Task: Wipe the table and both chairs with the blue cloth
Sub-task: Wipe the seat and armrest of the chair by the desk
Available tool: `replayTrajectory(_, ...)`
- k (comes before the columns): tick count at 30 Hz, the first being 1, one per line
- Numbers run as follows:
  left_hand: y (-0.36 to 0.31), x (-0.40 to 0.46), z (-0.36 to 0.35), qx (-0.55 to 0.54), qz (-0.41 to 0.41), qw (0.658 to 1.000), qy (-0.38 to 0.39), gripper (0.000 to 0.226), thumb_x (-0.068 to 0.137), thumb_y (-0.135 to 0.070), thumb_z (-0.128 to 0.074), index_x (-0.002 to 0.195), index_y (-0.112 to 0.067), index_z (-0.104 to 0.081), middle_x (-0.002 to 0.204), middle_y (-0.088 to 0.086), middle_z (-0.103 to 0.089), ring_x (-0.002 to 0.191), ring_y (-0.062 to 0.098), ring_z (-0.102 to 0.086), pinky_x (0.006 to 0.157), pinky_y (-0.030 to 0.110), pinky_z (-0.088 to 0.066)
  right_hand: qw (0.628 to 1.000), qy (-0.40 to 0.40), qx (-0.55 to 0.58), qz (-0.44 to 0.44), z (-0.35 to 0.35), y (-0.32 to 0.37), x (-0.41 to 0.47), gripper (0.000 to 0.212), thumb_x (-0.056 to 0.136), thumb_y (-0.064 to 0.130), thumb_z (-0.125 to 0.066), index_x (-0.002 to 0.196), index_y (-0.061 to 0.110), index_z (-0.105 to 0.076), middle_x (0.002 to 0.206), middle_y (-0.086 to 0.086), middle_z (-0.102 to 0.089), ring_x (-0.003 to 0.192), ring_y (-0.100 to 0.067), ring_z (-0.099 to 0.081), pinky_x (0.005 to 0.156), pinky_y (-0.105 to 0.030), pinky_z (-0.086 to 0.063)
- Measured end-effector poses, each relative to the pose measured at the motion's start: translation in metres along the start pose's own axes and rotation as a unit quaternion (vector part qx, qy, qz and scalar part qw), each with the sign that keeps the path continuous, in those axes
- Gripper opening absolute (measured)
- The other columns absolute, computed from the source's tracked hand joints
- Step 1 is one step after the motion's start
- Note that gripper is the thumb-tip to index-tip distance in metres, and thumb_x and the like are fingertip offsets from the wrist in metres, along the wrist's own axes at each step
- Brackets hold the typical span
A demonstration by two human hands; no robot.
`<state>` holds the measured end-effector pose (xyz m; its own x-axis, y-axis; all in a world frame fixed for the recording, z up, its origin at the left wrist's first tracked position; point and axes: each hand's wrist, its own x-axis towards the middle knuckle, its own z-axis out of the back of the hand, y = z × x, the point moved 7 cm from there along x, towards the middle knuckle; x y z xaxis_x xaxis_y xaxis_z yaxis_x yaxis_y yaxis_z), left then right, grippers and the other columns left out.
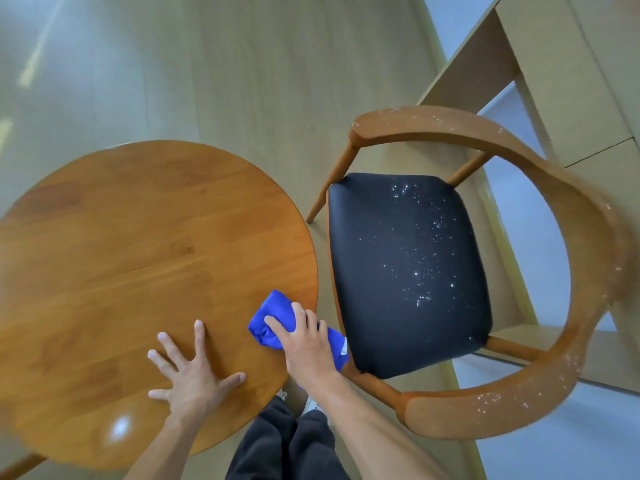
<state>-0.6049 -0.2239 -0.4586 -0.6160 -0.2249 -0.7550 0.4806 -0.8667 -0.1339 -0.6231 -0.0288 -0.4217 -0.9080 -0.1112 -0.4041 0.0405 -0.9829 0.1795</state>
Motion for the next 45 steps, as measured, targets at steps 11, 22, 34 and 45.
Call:
replayTrajectory(11,-0.097,-0.022,0.036,0.066,-0.098,0.992,-0.044,0.092,0.087,-0.063,-0.049,0.150,-0.036,0.013,0.158,0.009,0.021,0.146,0.035,0.015,0.110,0.065,-0.014,0.986,-0.059,0.091,-0.123,0.082,-0.074,-0.024,0.062,0.076,0.004,-0.061,0.133,0.026,-0.048,0.140,-0.016,-0.040,0.112,-0.037,-0.048,0.083,-0.048,-0.045)
replayTrajectory(22,-0.284,-0.077,0.029,0.069,-0.260,0.958,-0.103,0.066,0.099,-0.045,-0.030,0.153,-0.029,0.004,0.161,0.008,0.011,0.147,0.031,0.012,0.117,0.052,-0.002,0.953,-0.111,0.218,-0.179,0.135,-0.193,-0.046,0.059,0.091,0.010,-0.051,0.144,0.029,-0.034,0.147,-0.007,-0.023,0.122,-0.028,-0.034,0.103,-0.041,-0.034)
replayTrajectory(34,-0.327,-0.074,-0.035,0.075,-0.177,0.971,-0.142,0.062,0.100,-0.032,-0.030,0.153,-0.022,0.000,0.161,0.011,0.005,0.148,0.031,0.006,0.119,0.047,-0.008,0.950,-0.031,0.267,-0.161,0.100,-0.295,-0.007,0.058,0.093,0.013,-0.048,0.145,0.029,-0.029,0.149,-0.008,-0.020,0.125,-0.029,-0.033,0.104,-0.042,-0.035)
replayTrajectory(45,-0.323,-0.015,-0.044,0.077,-0.197,0.969,-0.130,0.063,0.100,-0.027,-0.033,0.154,-0.018,-0.001,0.161,0.012,0.003,0.148,0.031,0.003,0.119,0.045,-0.010,0.966,-0.007,0.221,-0.138,0.073,-0.267,0.040,0.057,0.094,0.012,-0.046,0.146,0.027,-0.029,0.149,-0.009,-0.019,0.123,-0.030,-0.033,0.105,-0.042,-0.032)
